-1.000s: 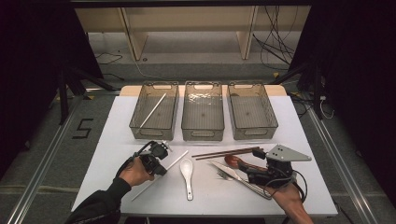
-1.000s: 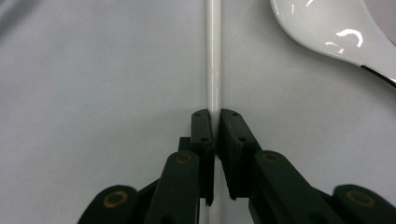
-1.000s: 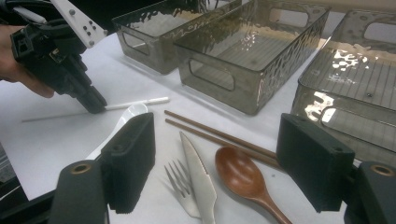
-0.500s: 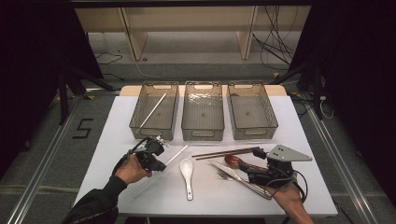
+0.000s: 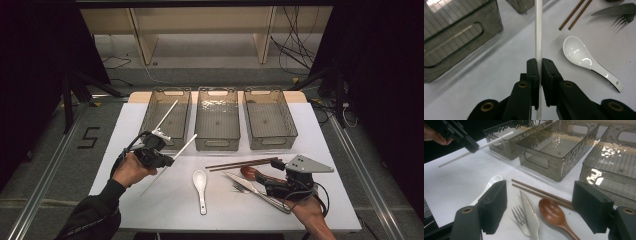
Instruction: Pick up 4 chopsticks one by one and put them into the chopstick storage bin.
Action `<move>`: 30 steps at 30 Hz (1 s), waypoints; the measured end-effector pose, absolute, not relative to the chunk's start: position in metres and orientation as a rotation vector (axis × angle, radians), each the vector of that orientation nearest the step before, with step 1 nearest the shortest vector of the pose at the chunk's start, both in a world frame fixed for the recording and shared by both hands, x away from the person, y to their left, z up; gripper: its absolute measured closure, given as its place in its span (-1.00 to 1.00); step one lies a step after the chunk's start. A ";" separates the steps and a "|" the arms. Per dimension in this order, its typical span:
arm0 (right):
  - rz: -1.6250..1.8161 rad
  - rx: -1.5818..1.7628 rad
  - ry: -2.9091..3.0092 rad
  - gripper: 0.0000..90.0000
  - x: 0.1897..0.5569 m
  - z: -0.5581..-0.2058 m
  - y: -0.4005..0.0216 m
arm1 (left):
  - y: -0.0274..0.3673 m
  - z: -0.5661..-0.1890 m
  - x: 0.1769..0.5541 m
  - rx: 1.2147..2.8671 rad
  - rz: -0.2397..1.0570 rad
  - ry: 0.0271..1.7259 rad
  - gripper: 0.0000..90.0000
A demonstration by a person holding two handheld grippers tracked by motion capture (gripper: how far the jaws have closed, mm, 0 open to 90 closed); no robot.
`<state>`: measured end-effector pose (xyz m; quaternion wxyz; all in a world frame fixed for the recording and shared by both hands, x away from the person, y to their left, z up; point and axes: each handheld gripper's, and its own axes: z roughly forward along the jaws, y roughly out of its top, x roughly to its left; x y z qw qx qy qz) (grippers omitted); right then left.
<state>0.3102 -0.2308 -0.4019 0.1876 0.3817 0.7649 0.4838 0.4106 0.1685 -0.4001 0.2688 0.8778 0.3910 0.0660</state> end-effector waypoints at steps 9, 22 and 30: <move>1.361 1.082 2.154 -0.35 0.310 -0.402 -0.231 | 0.178 -0.378 0.436 2.243 0.249 1.070 0.87; 1.365 1.080 2.153 -0.35 0.311 -0.402 -0.232 | 0.186 -0.358 0.478 2.120 0.372 1.103 0.87; 1.367 1.082 2.154 -0.35 0.311 -0.402 -0.232 | 0.186 -0.346 0.499 2.112 0.426 1.118 0.87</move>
